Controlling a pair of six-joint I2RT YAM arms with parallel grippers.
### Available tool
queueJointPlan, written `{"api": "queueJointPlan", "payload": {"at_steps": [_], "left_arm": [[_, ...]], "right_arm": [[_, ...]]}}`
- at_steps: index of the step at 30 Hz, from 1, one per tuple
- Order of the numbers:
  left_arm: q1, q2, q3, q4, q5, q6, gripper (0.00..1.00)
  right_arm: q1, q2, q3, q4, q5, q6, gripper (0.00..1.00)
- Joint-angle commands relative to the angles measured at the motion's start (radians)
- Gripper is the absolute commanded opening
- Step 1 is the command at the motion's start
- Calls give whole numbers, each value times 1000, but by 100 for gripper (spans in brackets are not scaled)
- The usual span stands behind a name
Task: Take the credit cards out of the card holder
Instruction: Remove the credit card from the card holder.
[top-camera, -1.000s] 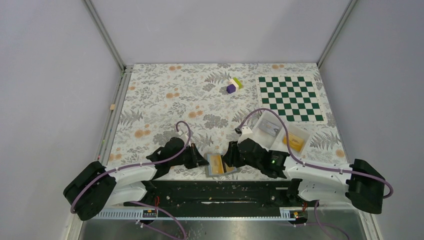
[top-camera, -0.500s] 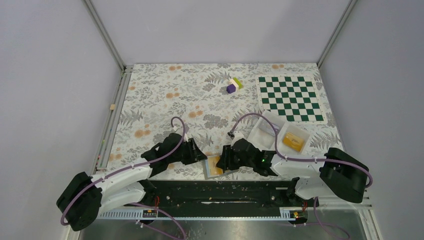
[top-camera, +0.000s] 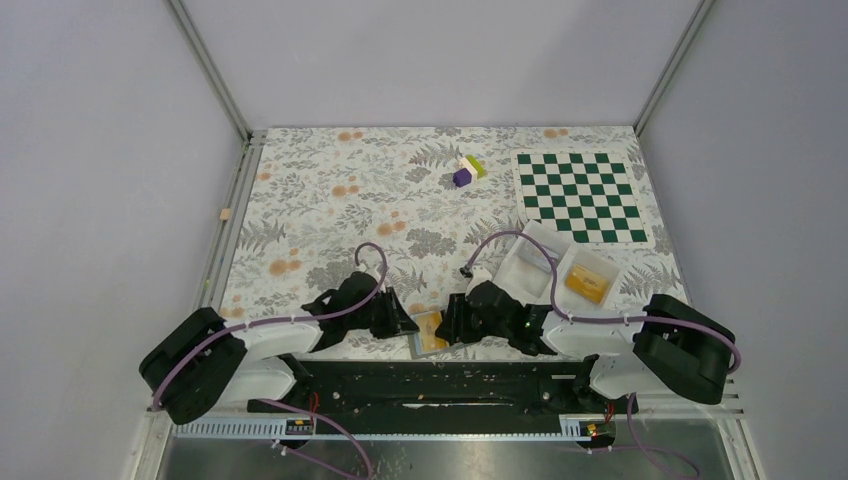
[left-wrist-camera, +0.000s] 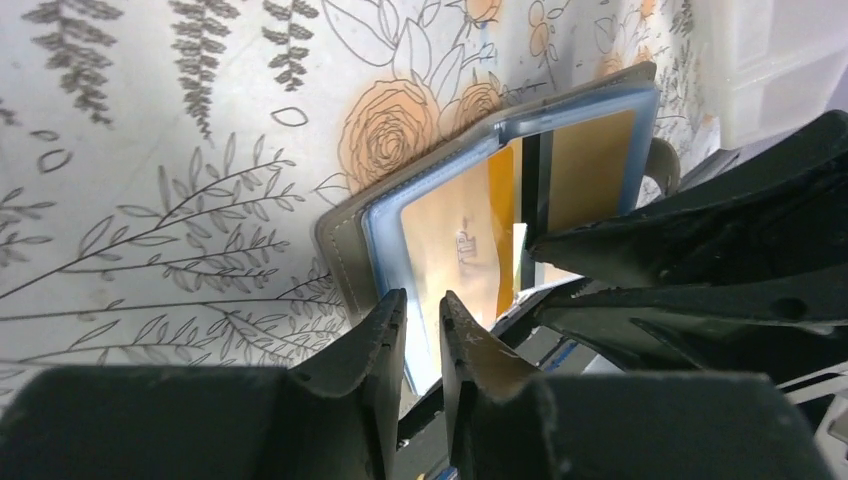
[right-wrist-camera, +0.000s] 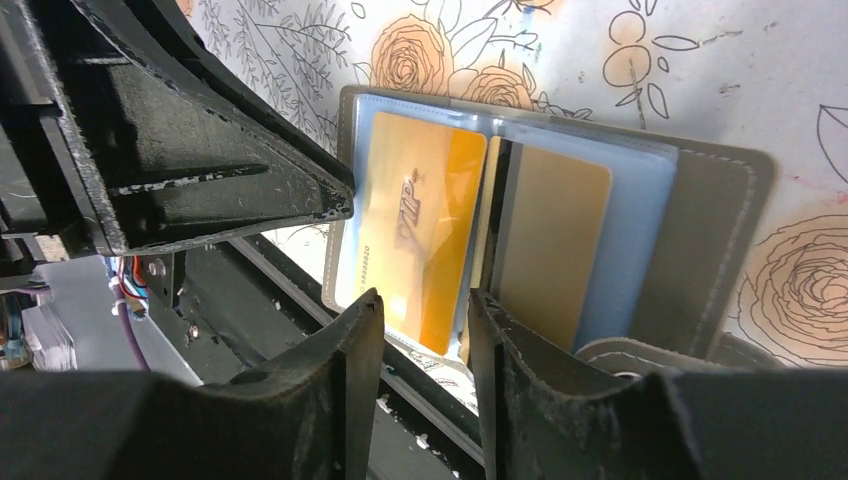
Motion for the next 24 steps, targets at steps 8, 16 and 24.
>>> {"api": "queueJointPlan", "payload": {"at_steps": [8,16,24], "left_arm": [[-4,96,-9,95,6,7,18],[-4,108,-6,93,8,14,17],[-4,128,-1,100,10,15,17]], "right_arm": [[-19,85,-25,101,7,21,45],[-40,95,-62,155,-9,58,43],[-84,84,-116,247,-55,70,20]]}}
